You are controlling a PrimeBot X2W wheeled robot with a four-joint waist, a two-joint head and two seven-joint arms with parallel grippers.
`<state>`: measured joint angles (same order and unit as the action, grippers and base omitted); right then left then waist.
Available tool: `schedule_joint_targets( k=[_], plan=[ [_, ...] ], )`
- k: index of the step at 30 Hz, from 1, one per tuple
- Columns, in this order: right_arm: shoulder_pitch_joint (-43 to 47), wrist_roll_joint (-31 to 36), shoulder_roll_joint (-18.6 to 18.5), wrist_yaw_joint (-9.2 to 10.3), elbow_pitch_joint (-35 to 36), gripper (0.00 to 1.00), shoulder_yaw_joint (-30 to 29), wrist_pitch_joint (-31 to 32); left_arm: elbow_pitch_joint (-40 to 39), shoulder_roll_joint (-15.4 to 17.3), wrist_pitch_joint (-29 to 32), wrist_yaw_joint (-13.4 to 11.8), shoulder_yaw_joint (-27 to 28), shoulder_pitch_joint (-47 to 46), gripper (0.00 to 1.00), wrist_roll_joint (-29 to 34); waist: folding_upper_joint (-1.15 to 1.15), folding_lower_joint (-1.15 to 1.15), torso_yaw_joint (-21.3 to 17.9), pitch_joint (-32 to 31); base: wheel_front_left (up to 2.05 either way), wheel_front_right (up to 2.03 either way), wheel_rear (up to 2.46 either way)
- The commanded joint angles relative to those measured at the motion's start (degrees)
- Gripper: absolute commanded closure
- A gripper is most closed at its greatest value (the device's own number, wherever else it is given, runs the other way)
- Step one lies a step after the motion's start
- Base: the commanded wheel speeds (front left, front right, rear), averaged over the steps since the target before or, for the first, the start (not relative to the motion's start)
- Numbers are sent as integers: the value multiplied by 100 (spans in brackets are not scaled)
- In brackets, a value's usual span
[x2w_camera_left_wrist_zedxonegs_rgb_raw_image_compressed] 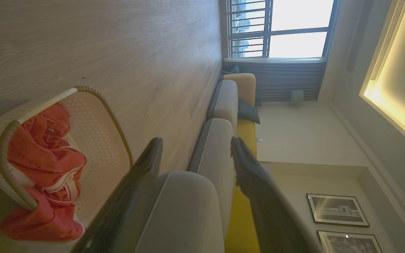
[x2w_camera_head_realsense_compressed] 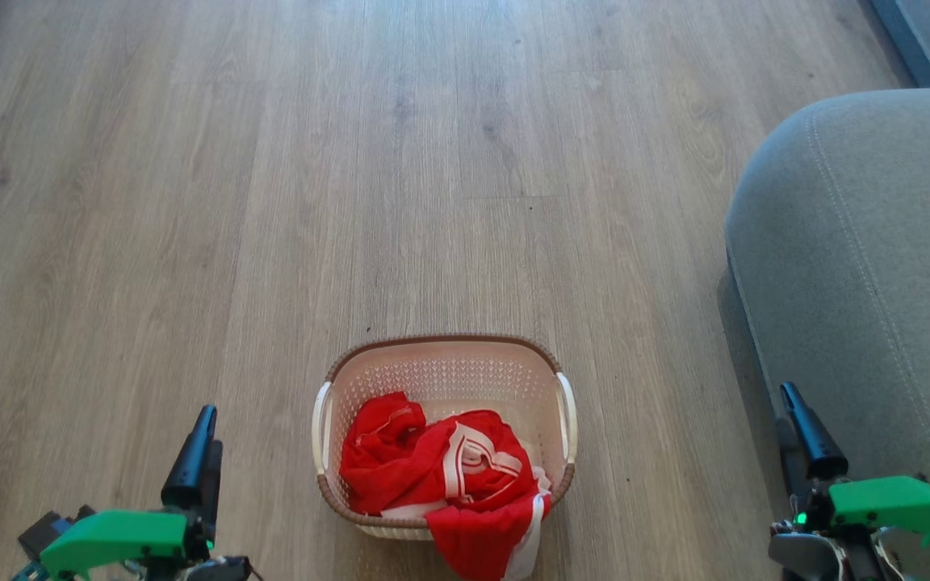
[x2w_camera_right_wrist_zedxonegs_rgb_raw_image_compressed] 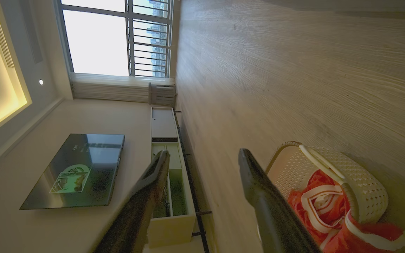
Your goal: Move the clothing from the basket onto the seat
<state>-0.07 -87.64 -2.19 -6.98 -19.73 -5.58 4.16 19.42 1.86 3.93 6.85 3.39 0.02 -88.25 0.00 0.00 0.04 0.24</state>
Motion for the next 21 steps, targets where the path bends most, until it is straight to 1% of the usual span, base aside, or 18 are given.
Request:
schedule_joint_targets(
  k=[1, 12, 13, 21],
  plan=[
    [-269, 309, -104, -8, 228, 0, 31, -80, -211, 34, -70, 6, 4, -256, 0, 271, 0, 0, 2, 2, 0, 0, 0],
    [-310, 1612, -87, -12, 348, 0, 185, -266, -311, 40, -254, -79, -91, -272, 0, 1196, 0, 0, 7, 0, 0, 0, 0],
    [-310, 1612, -87, -12, 348, 0, 185, -266, -311, 40, -254, -79, -91, -272, 0, 1196, 0, 0, 7, 0, 0, 0, 0],
    [-345, 2277, -100, -15, 406, 0, 300, -401, -417, 45, -388, -175, -158, -271, 0, 1882, 0, 0, 12, 2, 0, 0, 0]
  ],
)
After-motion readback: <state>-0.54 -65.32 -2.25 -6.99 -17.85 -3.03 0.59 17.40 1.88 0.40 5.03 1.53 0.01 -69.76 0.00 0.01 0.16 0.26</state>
